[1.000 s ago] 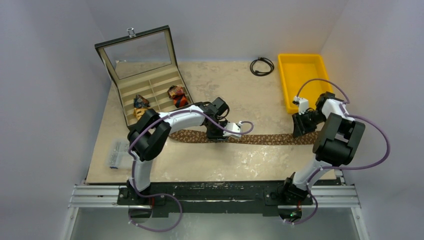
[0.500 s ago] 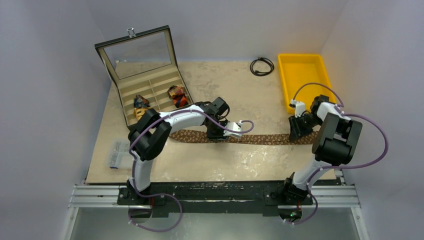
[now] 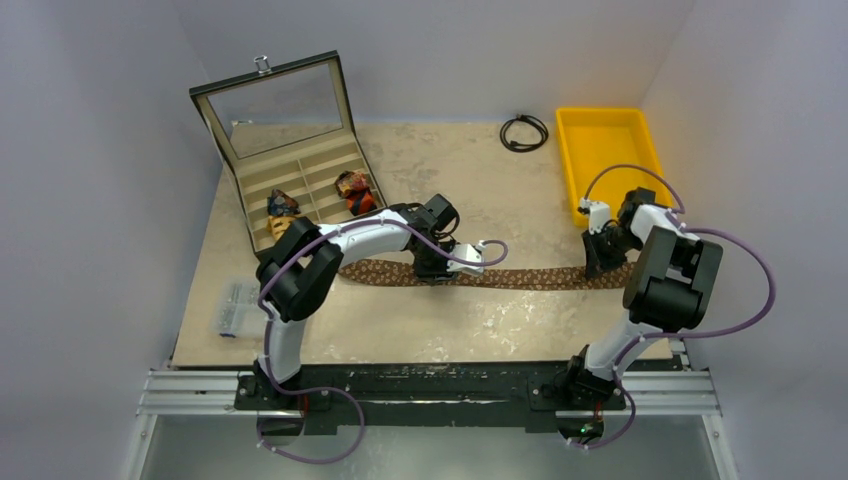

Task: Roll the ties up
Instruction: Flatten out the tie at the center of the board.

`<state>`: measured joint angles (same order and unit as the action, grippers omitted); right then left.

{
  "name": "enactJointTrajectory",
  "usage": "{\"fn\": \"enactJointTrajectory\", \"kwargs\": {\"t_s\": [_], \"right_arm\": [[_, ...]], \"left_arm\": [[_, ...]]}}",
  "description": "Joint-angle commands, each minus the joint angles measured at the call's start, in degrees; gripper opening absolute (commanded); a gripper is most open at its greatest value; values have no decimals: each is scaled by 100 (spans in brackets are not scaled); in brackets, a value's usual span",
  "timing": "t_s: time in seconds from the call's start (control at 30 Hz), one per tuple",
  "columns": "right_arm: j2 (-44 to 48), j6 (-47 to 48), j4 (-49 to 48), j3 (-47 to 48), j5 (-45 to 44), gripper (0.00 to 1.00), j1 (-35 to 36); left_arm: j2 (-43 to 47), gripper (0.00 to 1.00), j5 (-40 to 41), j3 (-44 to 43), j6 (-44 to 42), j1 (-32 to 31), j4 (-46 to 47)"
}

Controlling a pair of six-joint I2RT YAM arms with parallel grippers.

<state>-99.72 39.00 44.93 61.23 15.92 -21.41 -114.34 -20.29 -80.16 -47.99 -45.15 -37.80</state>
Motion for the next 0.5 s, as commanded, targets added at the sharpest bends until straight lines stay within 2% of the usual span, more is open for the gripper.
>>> {"fn": "enactJointTrajectory", "kwargs": {"t_s": [0.0, 0.07, 0.3, 0.47], "right_arm": [[275, -5, -98, -14, -2, 0, 40], [371, 57, -48, 83, -83, 0, 22], [401, 271, 24, 235, -397, 0, -61], [273, 373, -103, 200, -586, 0, -126]], "left_arm": [[-14, 39, -46, -97, 88, -14, 5], [35, 41, -44, -88, 131, -16, 11], [364, 63, -312, 18, 290, 94, 102], [379, 72, -82, 188, -54, 144, 48]]}}
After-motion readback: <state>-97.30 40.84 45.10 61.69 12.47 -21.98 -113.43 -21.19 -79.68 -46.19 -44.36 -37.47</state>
